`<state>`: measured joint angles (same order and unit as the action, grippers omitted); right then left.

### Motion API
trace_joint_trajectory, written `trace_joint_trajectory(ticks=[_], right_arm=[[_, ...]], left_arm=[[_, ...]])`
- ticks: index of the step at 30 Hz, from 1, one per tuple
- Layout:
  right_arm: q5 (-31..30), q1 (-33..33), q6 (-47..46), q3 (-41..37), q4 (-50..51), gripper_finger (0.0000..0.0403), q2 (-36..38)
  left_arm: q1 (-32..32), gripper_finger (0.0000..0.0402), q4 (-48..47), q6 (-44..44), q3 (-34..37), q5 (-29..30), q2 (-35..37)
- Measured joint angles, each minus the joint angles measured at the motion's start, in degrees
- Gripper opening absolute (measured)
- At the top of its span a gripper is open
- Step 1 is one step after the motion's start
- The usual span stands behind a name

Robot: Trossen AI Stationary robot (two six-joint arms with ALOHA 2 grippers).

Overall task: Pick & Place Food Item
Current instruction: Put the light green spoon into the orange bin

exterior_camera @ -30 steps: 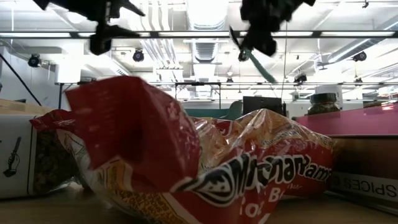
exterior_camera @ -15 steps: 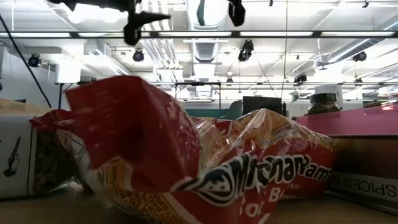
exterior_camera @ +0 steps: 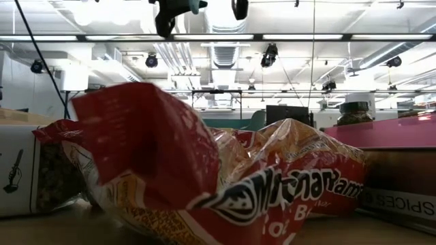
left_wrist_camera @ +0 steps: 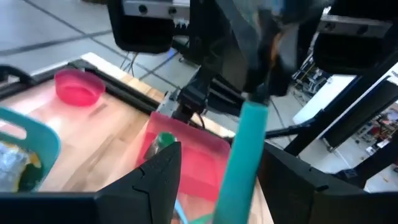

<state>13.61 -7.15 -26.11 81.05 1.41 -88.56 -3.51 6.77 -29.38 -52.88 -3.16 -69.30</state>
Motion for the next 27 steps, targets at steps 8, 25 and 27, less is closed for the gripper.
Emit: trace_joint_trajectory(ticks=[8,25,27], right_arm=[[0.23,0.56,0.93,1.21,0.04,0.0009,-0.78],[0.12,0.95,-0.06,1.12,-0.09,0.0099,-0.76],[0.12,0.95,-0.09,1.12,-0.07,0.0126,-0.76]], left_arm=[[0.20,0.0151,0.23,-0.99,-0.07,-1.33,-0.39],[0.92,0.0046,0.54,0.46,-0.22,-3.49,-0.13],[0.95,0.0046,0.44,-1.11,-0.22,-3.53,0.18]])
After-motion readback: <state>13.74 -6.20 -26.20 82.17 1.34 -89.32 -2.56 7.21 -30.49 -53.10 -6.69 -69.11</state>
